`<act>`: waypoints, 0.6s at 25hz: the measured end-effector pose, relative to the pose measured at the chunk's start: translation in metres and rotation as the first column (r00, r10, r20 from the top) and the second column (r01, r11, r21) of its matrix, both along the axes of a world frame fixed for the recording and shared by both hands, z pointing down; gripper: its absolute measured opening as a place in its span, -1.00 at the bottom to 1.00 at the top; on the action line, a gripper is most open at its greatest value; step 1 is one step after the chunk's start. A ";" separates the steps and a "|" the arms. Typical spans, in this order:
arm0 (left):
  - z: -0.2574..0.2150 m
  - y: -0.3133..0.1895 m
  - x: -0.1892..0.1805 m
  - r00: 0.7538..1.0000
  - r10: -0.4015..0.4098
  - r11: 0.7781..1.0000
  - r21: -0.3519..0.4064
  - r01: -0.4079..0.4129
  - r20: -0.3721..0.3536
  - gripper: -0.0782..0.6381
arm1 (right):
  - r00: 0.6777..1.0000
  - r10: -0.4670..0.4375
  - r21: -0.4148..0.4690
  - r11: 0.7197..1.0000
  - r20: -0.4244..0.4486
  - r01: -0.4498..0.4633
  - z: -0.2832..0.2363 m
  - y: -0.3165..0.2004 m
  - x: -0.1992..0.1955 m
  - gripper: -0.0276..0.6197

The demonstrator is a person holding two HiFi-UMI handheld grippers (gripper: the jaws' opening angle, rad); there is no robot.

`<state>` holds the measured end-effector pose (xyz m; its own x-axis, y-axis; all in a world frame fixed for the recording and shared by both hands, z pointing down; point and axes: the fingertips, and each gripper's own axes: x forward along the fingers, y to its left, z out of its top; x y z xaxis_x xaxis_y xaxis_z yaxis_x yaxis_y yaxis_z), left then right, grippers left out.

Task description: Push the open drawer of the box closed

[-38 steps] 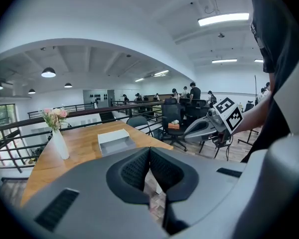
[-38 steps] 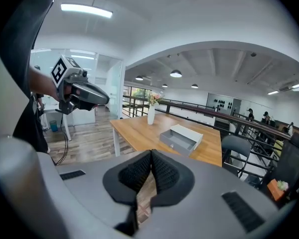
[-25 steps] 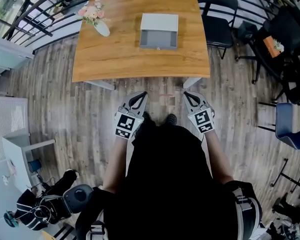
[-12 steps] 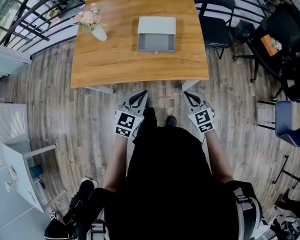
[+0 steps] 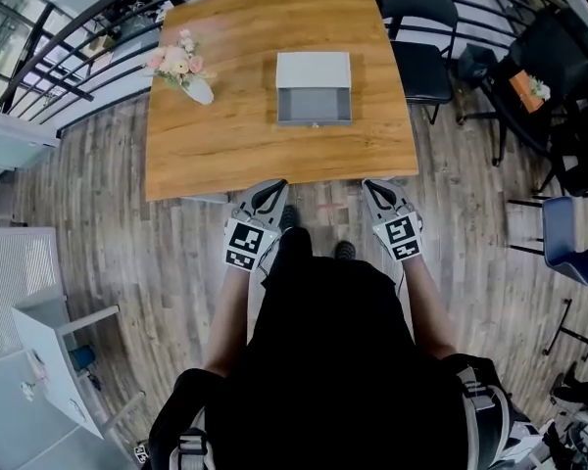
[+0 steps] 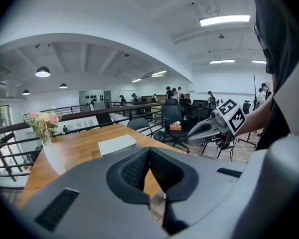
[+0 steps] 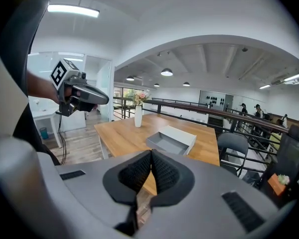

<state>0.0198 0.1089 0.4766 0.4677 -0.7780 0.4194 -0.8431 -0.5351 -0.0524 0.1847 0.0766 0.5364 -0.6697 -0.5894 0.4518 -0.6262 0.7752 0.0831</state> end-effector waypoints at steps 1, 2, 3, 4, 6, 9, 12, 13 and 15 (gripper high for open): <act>-0.003 -0.009 -0.008 1.000 0.002 1.000 0.002 -0.002 -0.002 -0.72 | 1.000 0.003 0.005 1.000 0.000 -0.003 -0.003 -0.008 -0.007 -0.86; -0.004 -0.017 -0.016 1.000 0.003 1.000 0.003 -0.003 -0.001 -0.72 | 1.000 0.005 0.010 1.000 0.000 -0.005 -0.005 -0.016 -0.014 -0.86; -0.004 -0.026 -0.024 1.000 0.004 1.000 0.001 -0.004 0.000 -0.72 | 1.000 0.005 0.013 1.000 0.000 -0.005 -0.007 -0.023 -0.022 -0.86; -0.003 -0.033 -0.031 1.000 0.005 1.000 -0.001 -0.005 -0.001 -0.72 | 1.000 0.005 0.015 1.000 -0.001 -0.005 -0.008 -0.030 -0.029 -0.86; -0.004 -0.047 -0.041 1.000 0.007 1.000 0.002 -0.007 -0.013 -0.72 | 1.000 0.001 0.017 1.000 -0.011 -0.001 -0.009 -0.041 -0.040 -0.86; 0.001 -0.063 -0.051 0.999 0.021 1.000 -0.004 -0.021 -0.025 -0.72 | 0.999 0.004 0.010 1.000 -0.041 -0.003 -0.006 -0.060 -0.051 -0.86; 0.009 -0.076 -0.060 0.998 0.046 0.999 -0.021 -0.047 -0.030 -0.72 | 0.998 0.016 -0.003 1.000 -0.067 -0.017 0.001 -0.079 -0.060 -0.86; 0.010 -0.082 -0.064 0.998 0.056 0.998 -0.020 -0.057 -0.034 -0.72 | 0.997 0.021 -0.005 1.000 -0.074 -0.021 0.002 -0.086 -0.064 -0.86; 0.012 -0.093 -0.075 0.997 0.070 0.997 -0.021 -0.071 -0.045 -0.72 | 0.996 0.033 -0.006 0.999 -0.084 -0.033 0.003 -0.098 -0.075 -0.86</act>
<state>-0.0549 0.0156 0.4885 0.5391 -0.7333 0.4143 -0.8047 -0.5936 -0.0036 0.1099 -0.0216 0.5398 -0.6095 -0.6070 0.5100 -0.6426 0.7550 0.1305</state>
